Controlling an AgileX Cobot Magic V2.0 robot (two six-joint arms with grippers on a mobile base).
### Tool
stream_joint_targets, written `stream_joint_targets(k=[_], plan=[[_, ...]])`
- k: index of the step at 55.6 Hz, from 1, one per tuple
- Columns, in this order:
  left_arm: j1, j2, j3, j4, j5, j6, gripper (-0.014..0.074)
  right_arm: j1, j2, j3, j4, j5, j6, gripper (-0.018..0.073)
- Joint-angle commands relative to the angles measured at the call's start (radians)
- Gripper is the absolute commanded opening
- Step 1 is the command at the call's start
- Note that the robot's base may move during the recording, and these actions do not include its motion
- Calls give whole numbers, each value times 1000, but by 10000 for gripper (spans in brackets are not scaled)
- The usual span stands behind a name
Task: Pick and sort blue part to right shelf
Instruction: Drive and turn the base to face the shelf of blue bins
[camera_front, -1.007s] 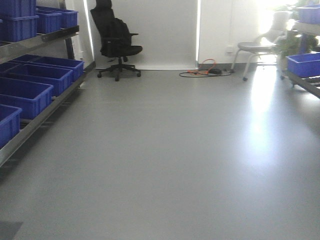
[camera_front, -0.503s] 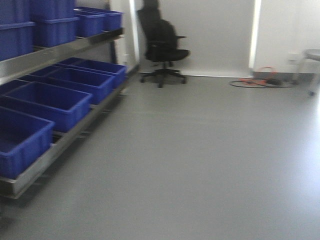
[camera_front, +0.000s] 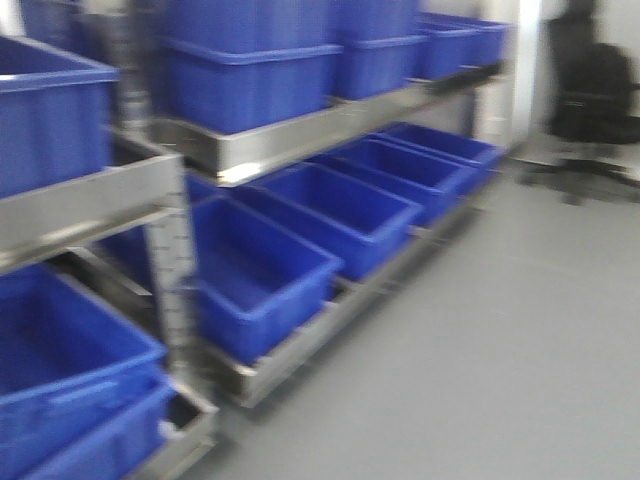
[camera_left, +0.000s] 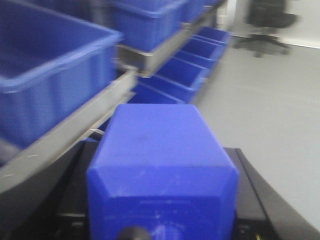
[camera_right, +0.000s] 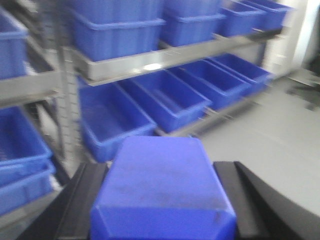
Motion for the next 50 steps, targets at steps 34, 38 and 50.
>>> stream_joint_targets(k=[34,38,50], plan=[[-4,19,-24,7,-86,-2,389,1,16,-27,-7,-94,-8,228],[-4,19,-24,7,-86,-2,389,1,16,-27,-7,-94,-8,228],[-4,19,-24,7,-86,-2,389,2,16,-27,-7,-94,-8,228]])
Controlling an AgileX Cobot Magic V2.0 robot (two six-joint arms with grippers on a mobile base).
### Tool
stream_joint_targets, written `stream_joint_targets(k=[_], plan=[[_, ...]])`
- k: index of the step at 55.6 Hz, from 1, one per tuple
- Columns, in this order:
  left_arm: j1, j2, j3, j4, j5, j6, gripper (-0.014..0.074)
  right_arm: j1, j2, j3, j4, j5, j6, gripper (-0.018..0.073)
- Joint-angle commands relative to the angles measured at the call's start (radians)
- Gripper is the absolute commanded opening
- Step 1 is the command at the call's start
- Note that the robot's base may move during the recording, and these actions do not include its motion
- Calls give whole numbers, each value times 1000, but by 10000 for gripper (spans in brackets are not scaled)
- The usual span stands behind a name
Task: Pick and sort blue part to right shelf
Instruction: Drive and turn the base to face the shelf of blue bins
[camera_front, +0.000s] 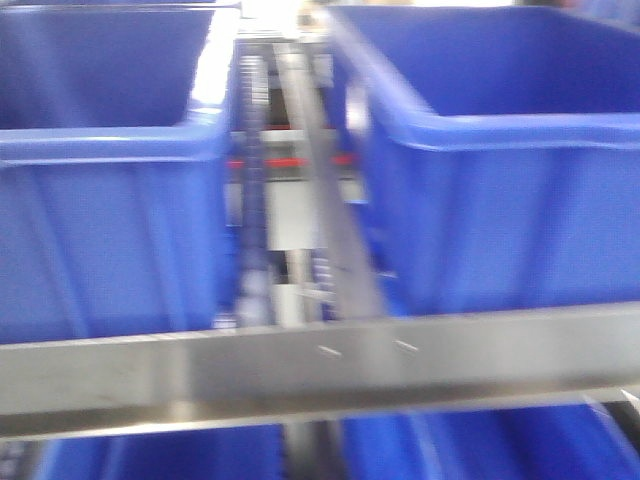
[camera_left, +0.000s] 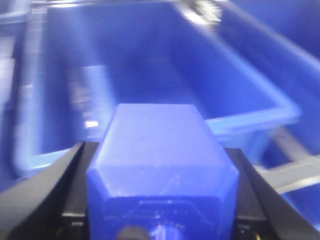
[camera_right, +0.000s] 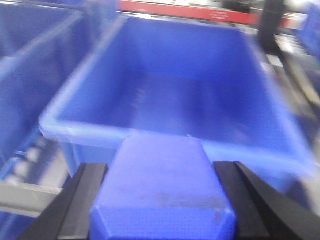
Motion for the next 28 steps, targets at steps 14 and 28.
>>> stream_joint_targets(k=[14,28], plan=[[-4,19,-24,2,-86,-2,389,6,16,-27,-7,-94,-8,228],[-4,19,-24,2,-86,-2,389,6,16,-27,-7,-94,-8,228]])
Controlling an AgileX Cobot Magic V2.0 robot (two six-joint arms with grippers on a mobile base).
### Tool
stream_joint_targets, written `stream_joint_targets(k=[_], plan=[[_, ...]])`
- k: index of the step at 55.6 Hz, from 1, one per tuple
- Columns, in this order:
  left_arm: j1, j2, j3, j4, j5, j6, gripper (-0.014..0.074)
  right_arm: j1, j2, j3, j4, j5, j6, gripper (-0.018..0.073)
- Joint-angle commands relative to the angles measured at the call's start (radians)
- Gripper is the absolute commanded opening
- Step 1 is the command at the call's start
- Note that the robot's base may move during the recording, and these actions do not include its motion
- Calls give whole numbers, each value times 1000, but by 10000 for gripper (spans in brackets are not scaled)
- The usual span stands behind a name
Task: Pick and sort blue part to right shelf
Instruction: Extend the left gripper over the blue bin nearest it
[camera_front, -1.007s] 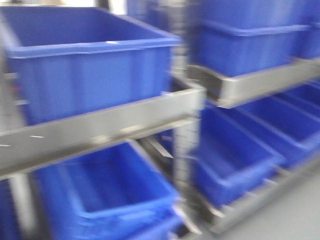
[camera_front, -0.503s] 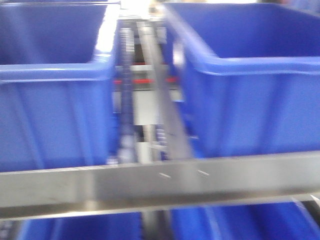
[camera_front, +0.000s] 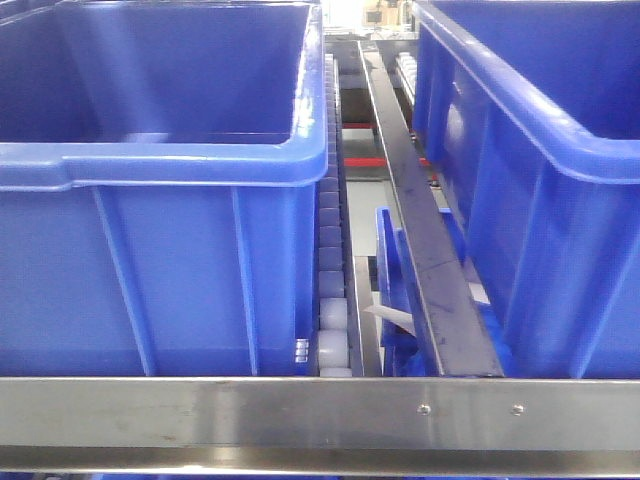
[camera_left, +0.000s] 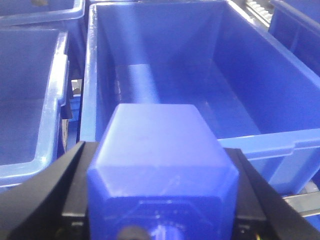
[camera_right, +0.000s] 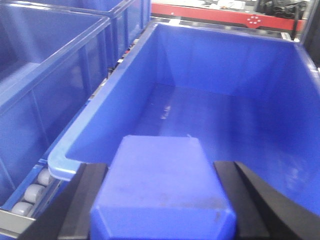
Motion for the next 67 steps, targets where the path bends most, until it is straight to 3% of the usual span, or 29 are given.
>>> stream_joint_targets(k=[1,30,37,53,62,67], plan=[[-4,19,-24,2,-86,-2,389,0,16,-27,-7,-94,-8,228],[-4,19,-24,2,-86,-2,389,0,16,-27,-7,-94,-8,228],[-4,19,-24,2,-88,-2,389,0,16,-27,-47,-94,-8,228],[-4,36,-26,2,-167,0,389,0,16,-27,-48,-94,-8,228],[-4,225,-92,-38,-220,17,389,0,16,-27,-48,-94,-8,228],[-4,408,-159,-96,-232,74,389,0,16,-27,-48,-96,-8,228]])
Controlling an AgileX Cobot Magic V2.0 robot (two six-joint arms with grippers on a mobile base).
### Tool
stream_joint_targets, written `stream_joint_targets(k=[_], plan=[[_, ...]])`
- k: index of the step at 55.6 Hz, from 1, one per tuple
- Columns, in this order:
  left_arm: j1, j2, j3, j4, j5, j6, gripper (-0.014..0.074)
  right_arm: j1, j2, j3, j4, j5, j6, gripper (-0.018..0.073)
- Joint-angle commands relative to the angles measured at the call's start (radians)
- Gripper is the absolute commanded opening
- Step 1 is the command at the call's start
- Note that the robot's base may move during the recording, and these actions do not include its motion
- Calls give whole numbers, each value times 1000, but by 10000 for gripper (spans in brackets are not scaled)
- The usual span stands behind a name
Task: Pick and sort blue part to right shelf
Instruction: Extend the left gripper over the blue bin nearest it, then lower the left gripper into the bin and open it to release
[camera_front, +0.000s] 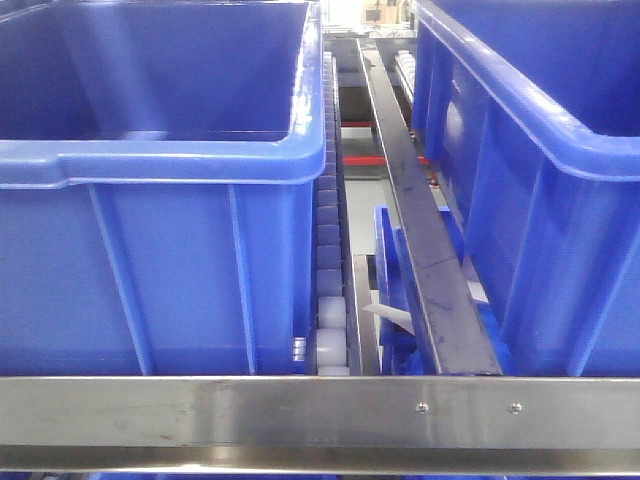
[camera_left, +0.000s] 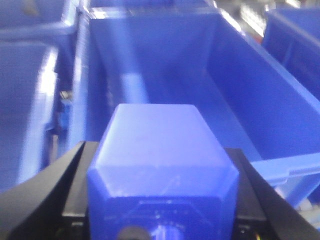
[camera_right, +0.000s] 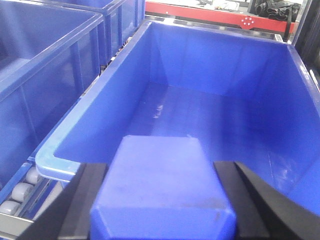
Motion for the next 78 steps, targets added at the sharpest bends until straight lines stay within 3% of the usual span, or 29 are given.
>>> stream_joint_targets(k=[1,15,24,39,68,78], plan=[[-4,196,-88,-56,-122,52,389,0,16,-27,-13,-96,-8,228],[-4,676,-283,-94,-244,55,389,0,16,-27,-13,-96,-8,228],[-4,932,-419,-139,-234,54,389,0,16,-27,-13,-96,-8,228],[-4,1274,-594,-149,-228,54,389,0,16,-27,-13,-96,-8,228],[-4,1476,-622,-146,-208,54,396,0,16,-27,-13,-96,-8,228],[-4,1476,-632,-146,-183,54,543,0,16,-27,-13,-96,-8,228]])
